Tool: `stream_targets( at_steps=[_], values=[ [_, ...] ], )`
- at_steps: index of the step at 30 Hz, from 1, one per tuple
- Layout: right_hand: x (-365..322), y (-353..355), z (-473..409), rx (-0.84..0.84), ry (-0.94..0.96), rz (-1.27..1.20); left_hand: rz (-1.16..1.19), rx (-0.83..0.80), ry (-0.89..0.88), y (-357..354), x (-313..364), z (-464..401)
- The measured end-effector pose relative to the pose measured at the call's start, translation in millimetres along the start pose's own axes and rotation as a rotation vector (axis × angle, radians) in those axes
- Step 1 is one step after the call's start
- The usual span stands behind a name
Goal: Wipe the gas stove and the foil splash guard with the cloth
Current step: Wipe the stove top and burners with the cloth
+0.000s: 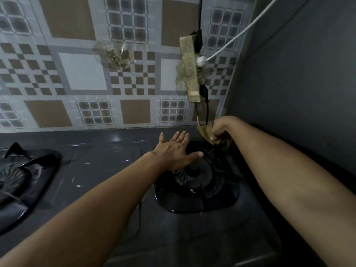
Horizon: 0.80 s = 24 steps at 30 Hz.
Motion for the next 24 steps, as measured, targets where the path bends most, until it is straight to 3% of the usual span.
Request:
stream_targets(
  at_steps=[5,10,20,24],
  values=[
    [46,-29,21,-0.048,-0.090,-0.361,-0.089,0.044,0.022,-6,-1,-1],
    [63,-58,48,-0.059,-0.140,-0.570,-0.102,0.072,0.050,-3,-4,2],
    [84,-102,130,-0.086,-0.224,-0.492,-0.018,0.078,0.026,-4,5,47],
    [76,-110,166,-0.008,-0.189,-0.231,-0.033,0.099,-0.003,-7,7,71]
  ],
)
Point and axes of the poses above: each hand's wrist, its own z-axis away from the middle knuckle, its own y-axis out of the back of the hand, x = y × z, the point moved 10 cm from there along -z, towards the middle knuckle, and after that the axes turned 10 degrees about z, right-handed, at the moved point
